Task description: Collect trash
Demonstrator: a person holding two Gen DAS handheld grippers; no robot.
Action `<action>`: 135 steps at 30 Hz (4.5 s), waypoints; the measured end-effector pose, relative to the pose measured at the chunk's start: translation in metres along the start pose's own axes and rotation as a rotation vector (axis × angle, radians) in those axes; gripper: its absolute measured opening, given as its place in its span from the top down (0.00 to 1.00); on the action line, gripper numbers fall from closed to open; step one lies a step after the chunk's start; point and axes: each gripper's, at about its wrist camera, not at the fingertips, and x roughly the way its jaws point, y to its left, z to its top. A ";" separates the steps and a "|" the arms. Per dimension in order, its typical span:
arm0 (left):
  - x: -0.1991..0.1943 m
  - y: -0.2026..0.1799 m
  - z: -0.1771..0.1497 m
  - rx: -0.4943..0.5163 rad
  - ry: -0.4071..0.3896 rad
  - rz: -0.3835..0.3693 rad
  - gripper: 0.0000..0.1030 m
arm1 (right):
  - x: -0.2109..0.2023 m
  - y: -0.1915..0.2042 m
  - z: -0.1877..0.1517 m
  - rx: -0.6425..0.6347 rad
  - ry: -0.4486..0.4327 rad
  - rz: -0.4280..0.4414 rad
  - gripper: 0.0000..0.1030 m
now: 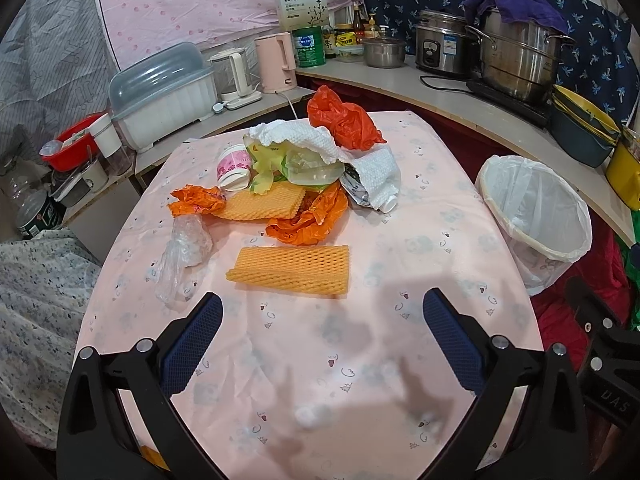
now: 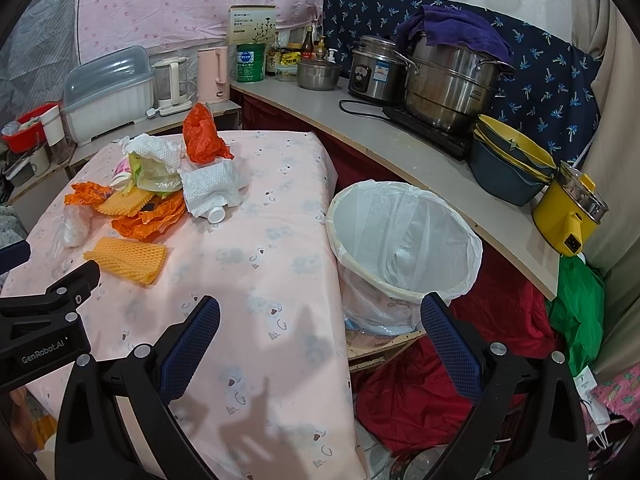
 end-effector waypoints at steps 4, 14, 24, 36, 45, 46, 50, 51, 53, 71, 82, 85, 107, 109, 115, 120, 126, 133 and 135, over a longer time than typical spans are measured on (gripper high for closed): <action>0.000 -0.001 0.000 0.000 0.001 0.001 0.07 | 0.000 0.000 0.000 -0.001 0.000 0.000 0.07; 0.000 0.001 0.000 -0.001 0.005 -0.003 0.07 | -0.001 0.000 0.001 -0.002 0.000 -0.001 0.07; -0.001 0.001 0.000 -0.001 0.001 -0.008 0.07 | 0.000 0.001 0.001 -0.002 0.000 -0.002 0.07; -0.004 0.000 0.002 0.007 -0.013 -0.024 0.07 | 0.001 -0.004 0.004 0.008 -0.007 -0.007 0.07; 0.004 0.014 0.006 -0.023 -0.012 -0.032 0.07 | 0.001 0.001 0.020 0.016 -0.036 -0.005 0.07; 0.006 0.018 0.007 -0.029 -0.015 -0.033 0.07 | 0.002 0.001 0.022 0.018 -0.040 -0.003 0.07; 0.016 0.035 0.013 -0.043 -0.025 -0.024 0.07 | 0.012 0.008 0.031 0.025 -0.038 0.015 0.07; 0.020 0.041 0.015 -0.048 -0.023 -0.016 0.07 | 0.015 0.010 0.033 0.029 -0.034 0.022 0.07; 0.029 0.053 0.018 -0.055 -0.018 -0.004 0.07 | 0.023 0.016 0.040 0.036 -0.031 0.042 0.07; 0.135 0.161 0.033 -0.181 0.082 0.088 0.07 | 0.124 0.104 0.138 -0.003 -0.062 0.153 0.10; 0.187 0.190 0.029 -0.247 0.166 0.034 0.16 | 0.202 0.147 0.172 -0.003 0.021 0.185 0.31; 0.191 0.189 0.027 -0.248 0.184 0.004 0.33 | 0.213 0.153 0.170 -0.007 0.049 0.198 0.42; 0.121 0.156 0.038 -0.236 0.071 -0.046 0.71 | 0.151 0.101 0.169 0.072 -0.058 0.219 0.95; 0.109 0.147 0.039 -0.225 0.054 -0.060 0.71 | 0.139 0.088 0.166 0.092 -0.078 0.210 0.95; 0.077 0.112 0.042 -0.174 0.010 -0.125 0.72 | 0.108 0.045 0.155 0.145 -0.119 0.182 0.95; 0.056 0.074 0.047 -0.115 -0.017 -0.186 0.72 | 0.088 0.010 0.140 0.193 -0.143 0.145 0.95; 0.038 0.021 0.056 -0.037 -0.040 -0.267 0.72 | 0.071 -0.037 0.117 0.256 -0.157 0.086 0.95; 0.029 -0.049 0.070 0.051 -0.046 -0.387 0.72 | 0.063 -0.095 0.089 0.340 -0.149 0.012 0.95; 0.029 -0.068 0.076 0.074 -0.043 -0.425 0.72 | 0.062 -0.110 0.080 0.362 -0.146 -0.013 0.95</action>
